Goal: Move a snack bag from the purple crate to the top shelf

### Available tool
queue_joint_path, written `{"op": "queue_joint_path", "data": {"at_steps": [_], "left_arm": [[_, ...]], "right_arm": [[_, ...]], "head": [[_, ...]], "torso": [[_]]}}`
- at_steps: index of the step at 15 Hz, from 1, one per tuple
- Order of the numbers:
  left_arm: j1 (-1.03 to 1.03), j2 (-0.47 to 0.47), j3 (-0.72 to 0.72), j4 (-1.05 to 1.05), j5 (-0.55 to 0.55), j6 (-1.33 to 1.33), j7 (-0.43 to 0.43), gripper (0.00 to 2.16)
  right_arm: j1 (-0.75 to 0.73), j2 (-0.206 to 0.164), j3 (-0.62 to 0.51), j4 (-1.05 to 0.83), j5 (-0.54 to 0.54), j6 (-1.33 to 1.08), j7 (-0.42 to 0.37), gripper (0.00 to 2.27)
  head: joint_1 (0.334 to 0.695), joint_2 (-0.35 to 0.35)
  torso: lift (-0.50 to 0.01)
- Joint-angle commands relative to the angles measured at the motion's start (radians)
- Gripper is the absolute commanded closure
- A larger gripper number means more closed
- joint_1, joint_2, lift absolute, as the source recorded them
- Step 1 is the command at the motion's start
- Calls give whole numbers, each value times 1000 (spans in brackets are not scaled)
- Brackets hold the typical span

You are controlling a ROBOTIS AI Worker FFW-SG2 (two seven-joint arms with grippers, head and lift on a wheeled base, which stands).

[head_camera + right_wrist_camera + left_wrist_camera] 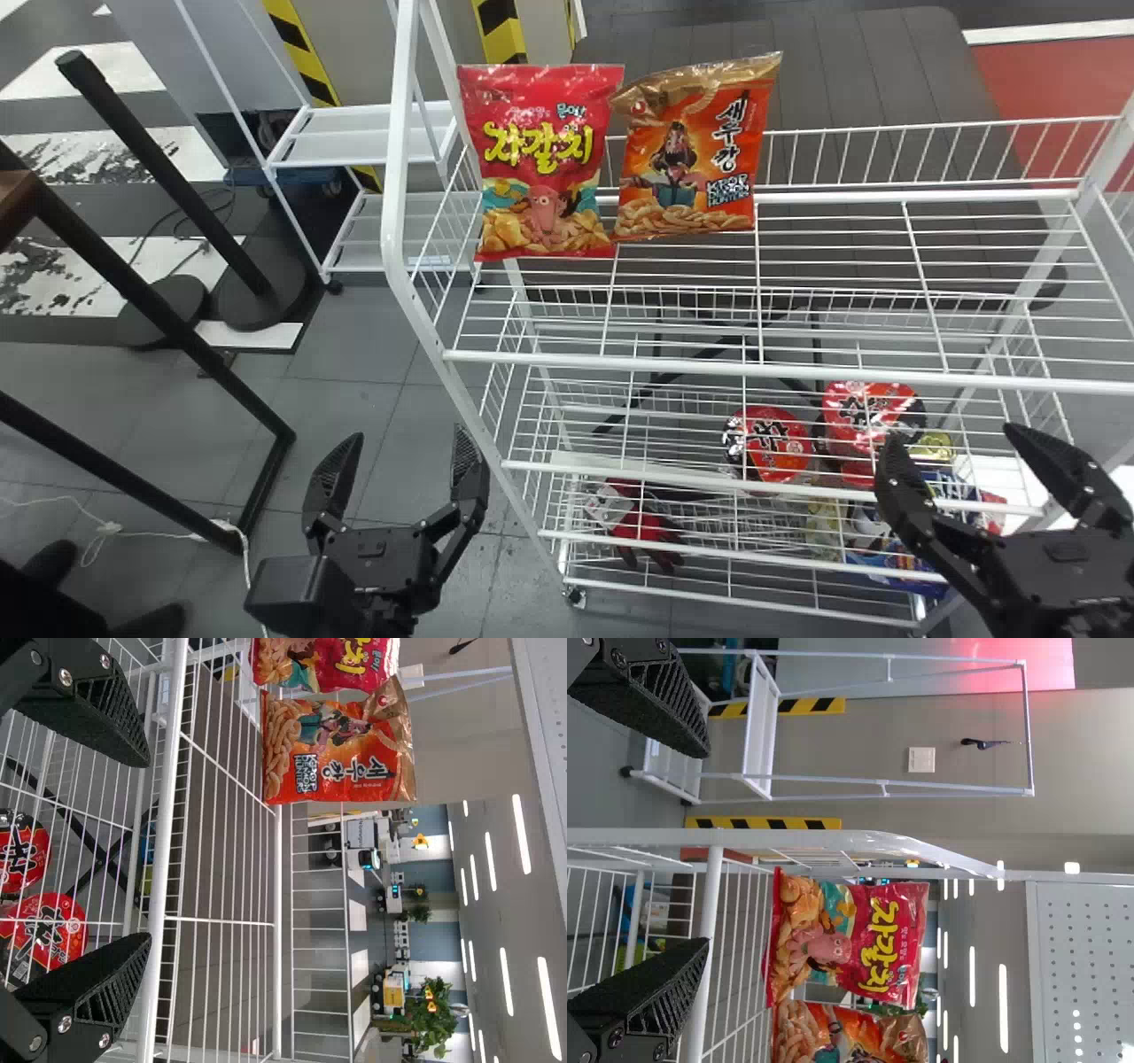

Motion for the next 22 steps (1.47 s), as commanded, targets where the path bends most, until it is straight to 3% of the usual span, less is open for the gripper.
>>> {"op": "queue_joint_path", "data": {"at_steps": [1,22], "left_arm": [[0,0,0,3,0,-3,0,49],[-12,2,-8,23,0,0,0,56]], "right_arm": [[0,-1,1,0,2,0,0,127],[-6,-10,13,11,19,15,2,127]], "head": [[695,209],[695,221]], "torso": [[-36],[-120]]}}
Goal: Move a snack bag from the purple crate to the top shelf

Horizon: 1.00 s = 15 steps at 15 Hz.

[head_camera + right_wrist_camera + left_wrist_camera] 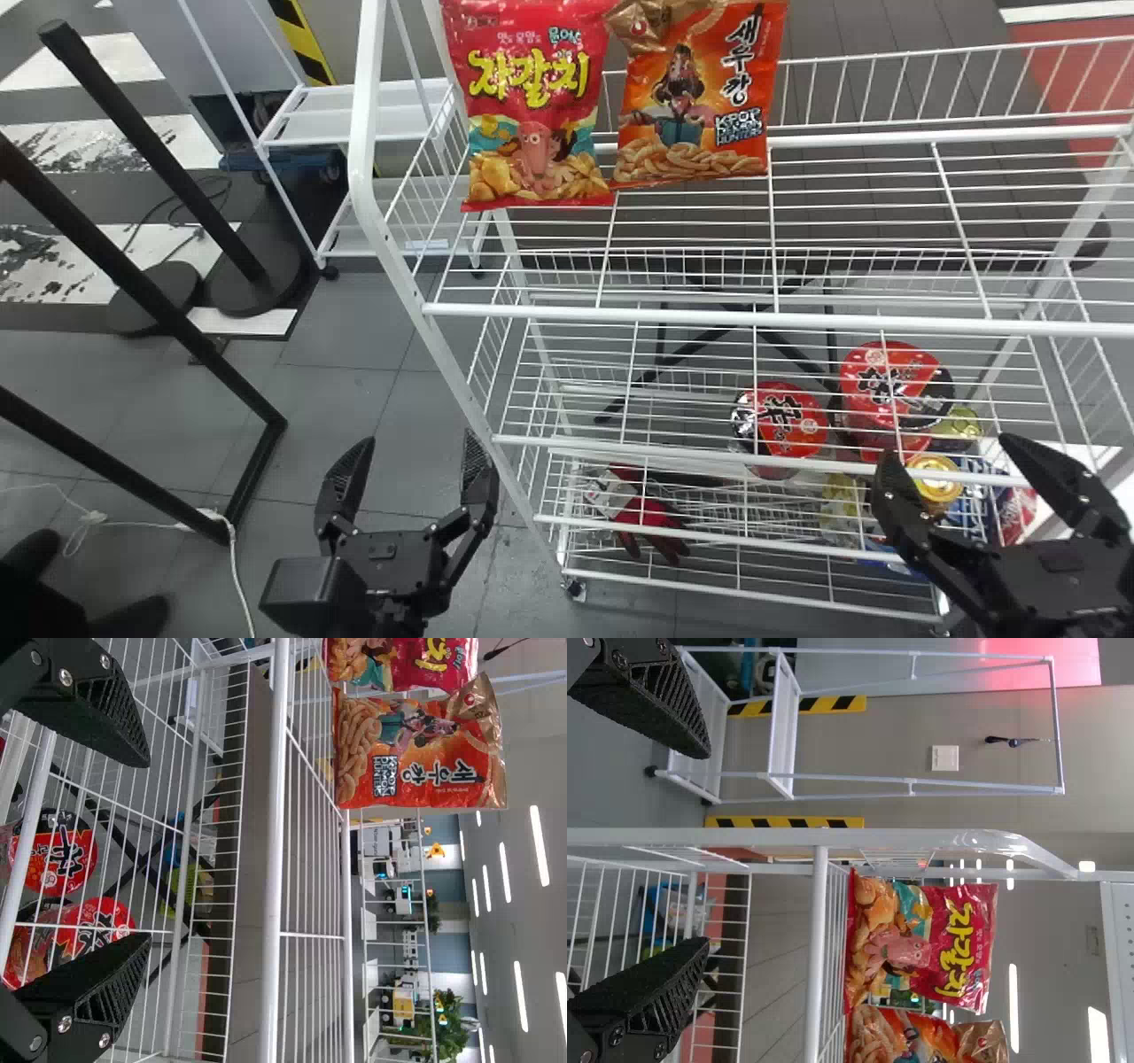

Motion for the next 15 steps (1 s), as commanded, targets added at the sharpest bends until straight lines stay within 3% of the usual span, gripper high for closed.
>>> {"op": "queue_joint_path", "data": {"at_steps": [1,15], "left_arm": [[-2,-2,-3,6,0,-1,0,56],[1,-6,-4,7,-6,-10,13,63]], "right_arm": [[-3,-1,-1,6,0,-3,0,127],[-16,-14,5,34,8,-21,0,124]], "head": [[695,219],[695,218]], "torso": [[-125],[-180]]}}
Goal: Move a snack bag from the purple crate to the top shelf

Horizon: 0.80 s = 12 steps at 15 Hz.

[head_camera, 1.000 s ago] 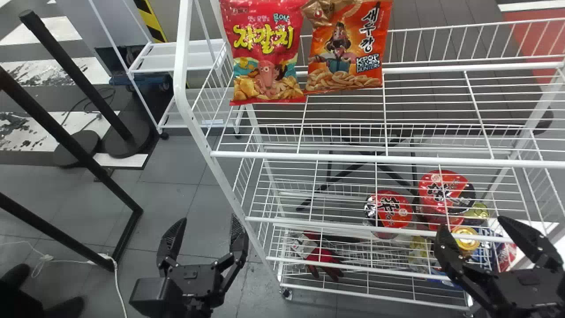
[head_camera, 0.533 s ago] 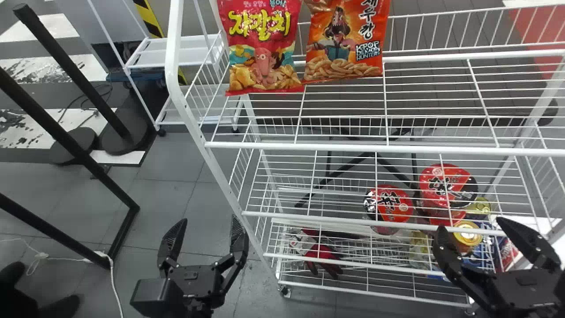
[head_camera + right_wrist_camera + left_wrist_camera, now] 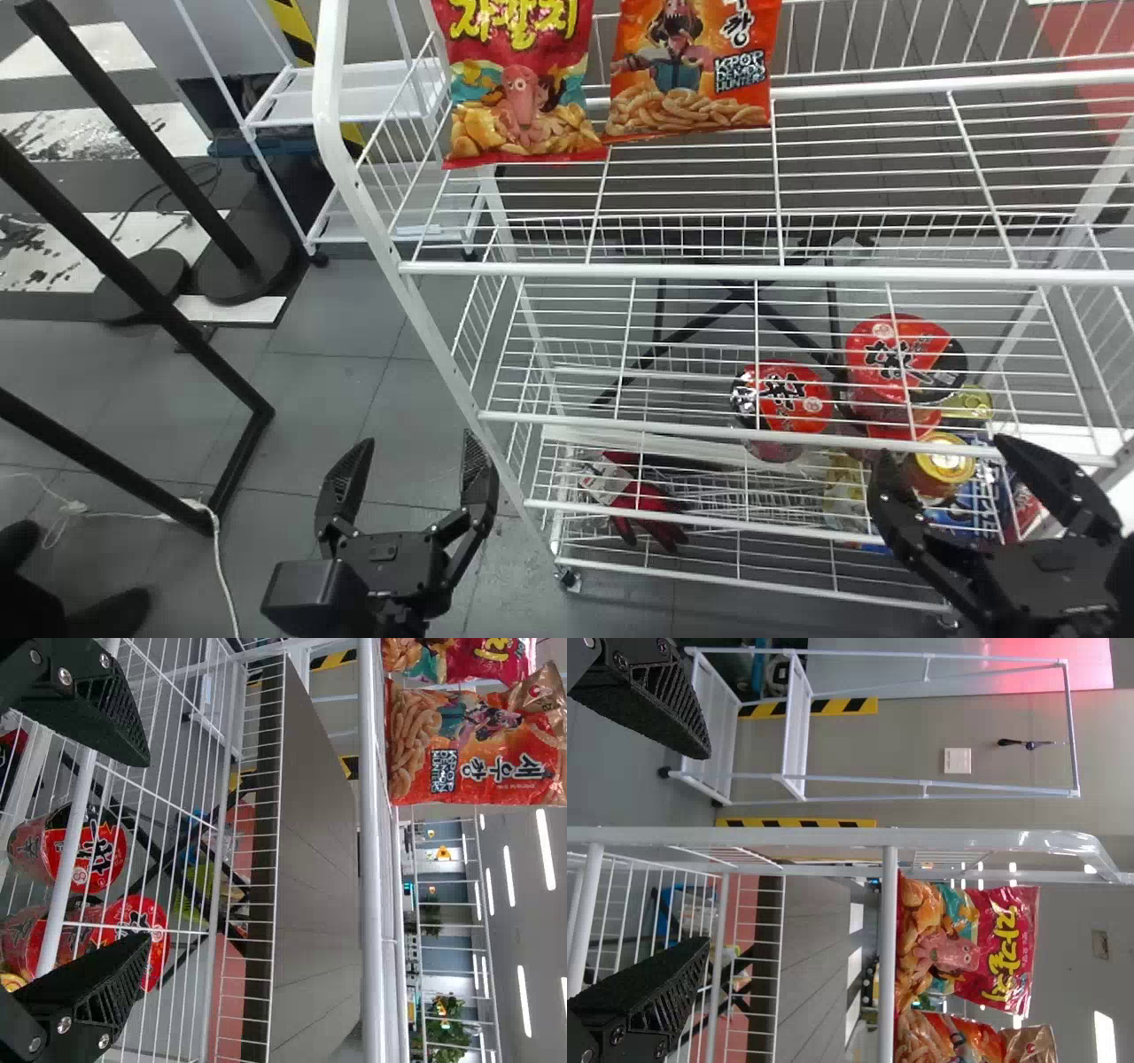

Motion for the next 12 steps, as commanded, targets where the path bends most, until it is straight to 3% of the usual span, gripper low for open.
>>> {"op": "queue_joint_path", "data": {"at_steps": [1,12], "left_arm": [[1,-3,0,-1,-3,0,0,63],[4,-4,0,0,-9,0,6,63]], "right_arm": [[-4,-5,2,5,3,-9,0,124],[-7,-10,8,22,0,-46,0,130]], "head": [[695,218],[695,223]], "torso": [[-185],[-229]]}}
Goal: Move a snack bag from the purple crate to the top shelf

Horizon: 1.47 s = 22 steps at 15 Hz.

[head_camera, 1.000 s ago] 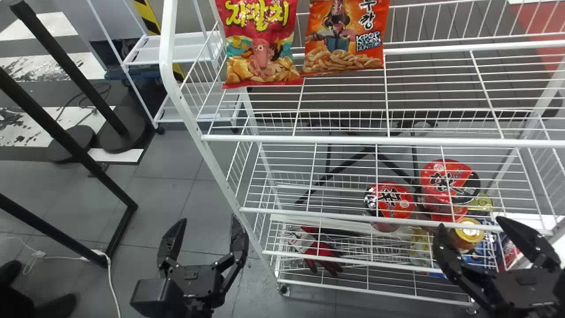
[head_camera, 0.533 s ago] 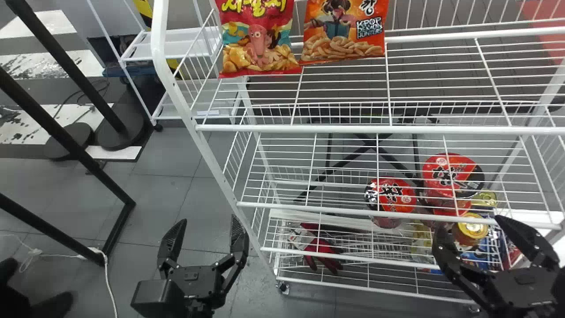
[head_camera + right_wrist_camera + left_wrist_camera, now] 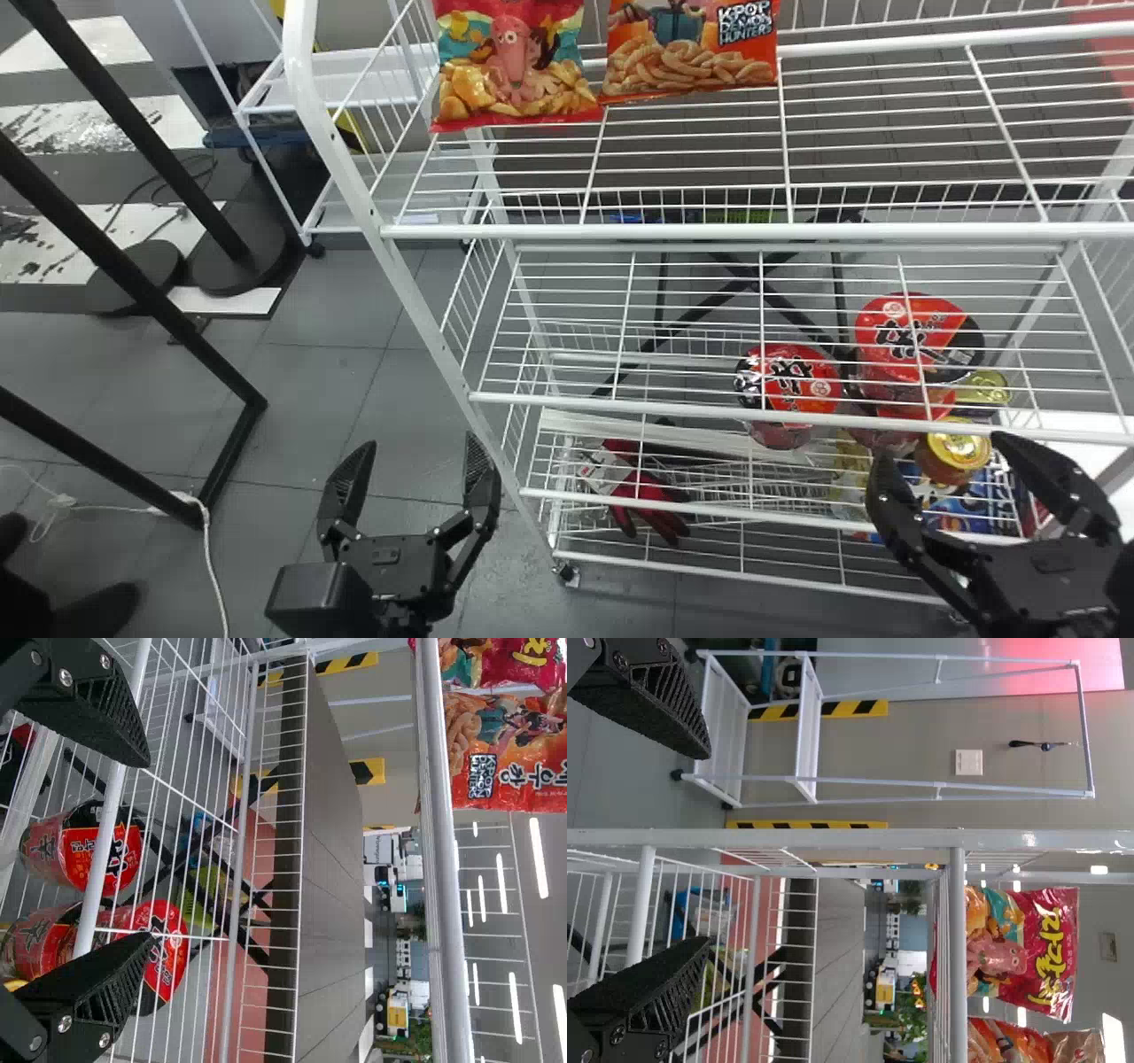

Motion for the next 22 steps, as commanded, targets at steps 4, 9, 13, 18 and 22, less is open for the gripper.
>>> {"op": "queue_joint_path", "data": {"at_steps": [4,9,13,18,22], "left_arm": [[4,0,0,-4,0,-9,2,63],[12,2,0,-12,-3,-9,2,63],[15,3,0,-12,-3,-12,3,63],[21,3,3,-18,-3,-18,3,70],[23,3,5,-17,-3,-34,5,70]], "right_arm": [[3,0,9,-3,1,-13,-1,113],[11,-6,35,-5,49,-49,-30,127],[18,-9,42,-9,49,-71,-32,127],[23,-17,49,-9,49,-102,-30,127],[28,-18,49,-9,50,-111,-32,127]], "head": [[695,225],[695,237],[695,246],[695,256],[695,261]], "torso": [[-245],[-265],[-281],[-301],[-317]]}}
